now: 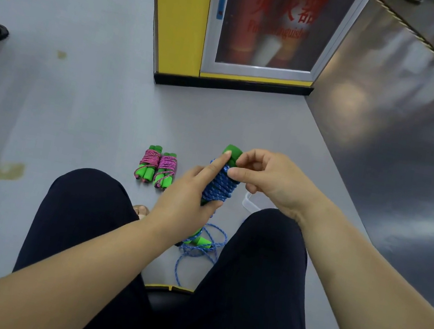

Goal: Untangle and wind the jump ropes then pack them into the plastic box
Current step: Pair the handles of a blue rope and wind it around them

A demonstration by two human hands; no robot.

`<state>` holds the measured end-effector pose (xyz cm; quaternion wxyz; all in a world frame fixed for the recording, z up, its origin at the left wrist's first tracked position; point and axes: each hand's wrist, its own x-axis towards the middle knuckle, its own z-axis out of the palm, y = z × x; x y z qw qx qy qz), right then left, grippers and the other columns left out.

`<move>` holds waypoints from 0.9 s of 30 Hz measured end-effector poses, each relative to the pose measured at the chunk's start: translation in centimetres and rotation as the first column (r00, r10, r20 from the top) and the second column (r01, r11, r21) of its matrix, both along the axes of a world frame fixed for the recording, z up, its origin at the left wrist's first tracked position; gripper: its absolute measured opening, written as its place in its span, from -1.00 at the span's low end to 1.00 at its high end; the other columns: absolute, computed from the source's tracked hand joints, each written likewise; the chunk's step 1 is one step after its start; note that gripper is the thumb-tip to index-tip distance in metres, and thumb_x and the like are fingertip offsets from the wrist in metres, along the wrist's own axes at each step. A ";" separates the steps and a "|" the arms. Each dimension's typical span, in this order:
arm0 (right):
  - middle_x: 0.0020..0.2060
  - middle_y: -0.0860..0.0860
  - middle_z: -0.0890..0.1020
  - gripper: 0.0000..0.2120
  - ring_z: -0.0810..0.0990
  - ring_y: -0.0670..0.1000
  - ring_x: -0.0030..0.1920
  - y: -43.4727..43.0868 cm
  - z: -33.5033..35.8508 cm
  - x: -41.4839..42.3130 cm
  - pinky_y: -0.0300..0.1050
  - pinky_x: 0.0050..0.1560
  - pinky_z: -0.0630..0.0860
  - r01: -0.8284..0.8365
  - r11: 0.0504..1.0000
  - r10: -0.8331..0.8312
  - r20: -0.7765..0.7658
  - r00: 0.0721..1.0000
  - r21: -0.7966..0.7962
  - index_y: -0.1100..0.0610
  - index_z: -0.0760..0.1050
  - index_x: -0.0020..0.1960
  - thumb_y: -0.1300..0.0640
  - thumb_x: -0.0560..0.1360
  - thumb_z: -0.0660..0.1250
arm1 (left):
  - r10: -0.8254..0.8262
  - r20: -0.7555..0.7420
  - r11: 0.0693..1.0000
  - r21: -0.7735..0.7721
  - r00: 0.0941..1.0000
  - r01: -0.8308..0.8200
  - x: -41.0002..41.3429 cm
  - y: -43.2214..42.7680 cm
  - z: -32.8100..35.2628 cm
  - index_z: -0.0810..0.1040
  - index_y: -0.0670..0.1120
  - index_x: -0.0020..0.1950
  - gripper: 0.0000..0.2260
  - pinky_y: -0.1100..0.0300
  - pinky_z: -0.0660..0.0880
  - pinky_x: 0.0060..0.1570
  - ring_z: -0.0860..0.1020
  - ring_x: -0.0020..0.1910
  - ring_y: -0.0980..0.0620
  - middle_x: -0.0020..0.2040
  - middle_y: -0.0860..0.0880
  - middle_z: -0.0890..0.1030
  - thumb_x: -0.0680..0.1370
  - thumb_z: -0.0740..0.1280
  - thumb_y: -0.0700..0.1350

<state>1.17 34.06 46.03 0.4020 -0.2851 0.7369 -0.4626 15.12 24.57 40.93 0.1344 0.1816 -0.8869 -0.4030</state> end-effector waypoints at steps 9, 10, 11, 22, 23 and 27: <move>-0.30 0.04 0.52 -0.95 0.43 -0.04 -0.35 0.3 0.7 -0.6 -0.24 -0.28 0.47 -0.040 0.999 0.041 0.046 0.998 -0.030 0.17 0.48 -0.11 0.25 0.47 0.35 | 0.025 0.015 0.991 -0.133 1.000 -0.023 -0.4 -0.3 0.8 -0.05 0.25 0.49 -0.27 0.15 0.46 0.00 0.47 0.13 0.01 0.25 0.00 0.44 0.53 0.34 -0.14; -0.28 0.04 0.54 -0.91 0.45 -0.06 -0.36 0.3 0.8 -0.6 -0.26 -0.29 0.48 -0.046 0.999 0.046 0.009 0.999 -0.018 0.16 0.47 -0.12 0.28 0.45 0.37 | 0.024 0.012 0.991 -0.134 1.000 -0.022 -0.4 -0.2 0.8 -0.06 0.26 0.48 -0.26 0.13 0.47 0.02 0.47 0.14 0.00 0.26 0.01 0.44 0.52 0.34 -0.15; -0.28 0.05 0.55 -0.86 0.47 -0.08 -0.37 0.3 0.8 -0.5 -0.28 -0.30 0.50 -0.052 0.999 0.052 -0.036 0.998 -0.008 0.15 0.46 -0.12 0.31 0.42 0.40 | 0.023 0.004 0.991 -0.129 1.000 -0.023 -0.4 -0.2 0.9 -0.09 0.28 0.46 -0.25 0.11 0.47 0.03 0.47 0.15 0.00 0.26 0.01 0.44 0.52 0.34 -0.15; -0.29 0.08 0.52 -0.74 0.50 -0.01 -0.31 -0.7 0.2 1.0 -0.12 -0.18 0.54 0.134 0.978 -0.153 -0.117 0.981 -0.158 0.12 0.39 -0.24 0.45 0.38 0.34 | 0.065 0.035 0.997 -0.045 0.997 -0.063 -0.9 -0.1 1.6 -0.05 0.24 0.51 -0.30 0.32 0.34 -0.07 0.48 0.11 0.06 0.21 0.01 0.44 0.53 0.32 -0.04; -0.28 0.09 0.52 -0.74 0.51 0.02 -0.27 -0.8 0.0 1.1 -0.03 -0.12 0.56 0.155 0.972 -0.175 -0.107 0.979 -0.174 0.12 0.39 -0.25 0.45 0.38 0.32 | 0.064 0.012 0.998 0.004 0.998 -0.064 -0.9 0.0 1.6 -0.01 0.23 0.51 -0.33 0.31 0.36 -0.03 0.48 0.12 0.07 0.22 0.02 0.45 0.53 0.31 -0.01; -0.31 0.06 0.54 -0.75 0.50 0.00 -0.32 -1.2 0.1 1.3 -0.06 -0.13 0.55 0.176 0.964 -0.196 -0.087 0.977 -0.198 0.12 0.42 -0.24 0.46 0.39 0.31 | 0.134 -0.066 0.958 0.265 0.989 -0.112 -1.1 0.2 2.3 0.14 0.14 0.50 -0.57 0.26 0.30 0.17 0.40 0.25 0.15 0.26 0.14 0.42 0.63 0.10 0.03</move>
